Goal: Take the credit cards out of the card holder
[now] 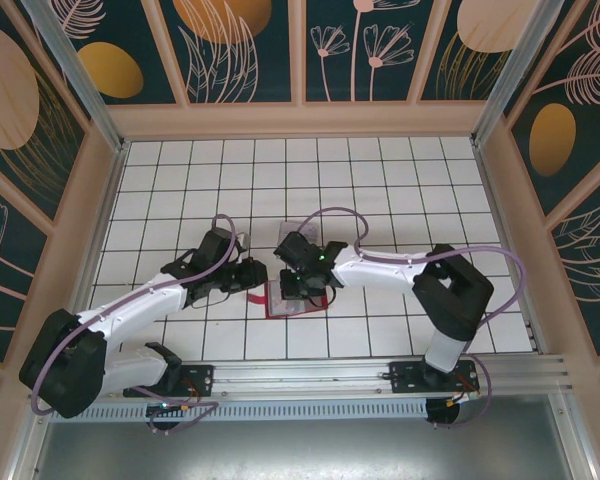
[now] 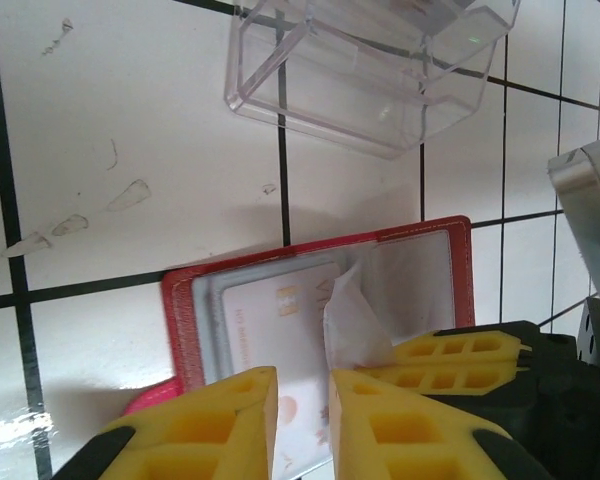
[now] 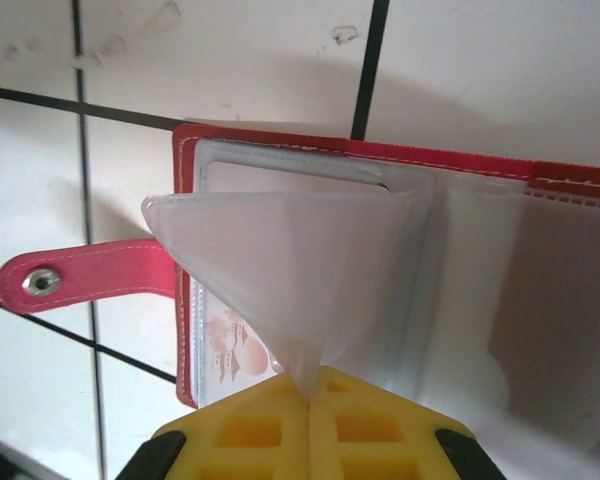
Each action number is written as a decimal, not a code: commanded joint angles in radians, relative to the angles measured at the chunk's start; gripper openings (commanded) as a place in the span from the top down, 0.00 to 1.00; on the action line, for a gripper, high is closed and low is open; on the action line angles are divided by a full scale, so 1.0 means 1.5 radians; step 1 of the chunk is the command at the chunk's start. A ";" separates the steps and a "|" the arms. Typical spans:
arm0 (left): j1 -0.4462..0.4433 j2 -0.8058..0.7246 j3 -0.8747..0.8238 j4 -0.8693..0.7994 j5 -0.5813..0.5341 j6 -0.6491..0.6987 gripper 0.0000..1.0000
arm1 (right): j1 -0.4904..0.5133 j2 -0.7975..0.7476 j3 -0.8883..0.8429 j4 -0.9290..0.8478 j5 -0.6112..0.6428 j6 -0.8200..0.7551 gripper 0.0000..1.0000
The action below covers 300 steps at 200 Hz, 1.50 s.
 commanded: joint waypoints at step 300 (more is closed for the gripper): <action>-0.192 0.331 0.171 0.083 0.059 -0.020 0.81 | -0.101 -0.323 -0.177 -0.017 0.105 0.079 0.66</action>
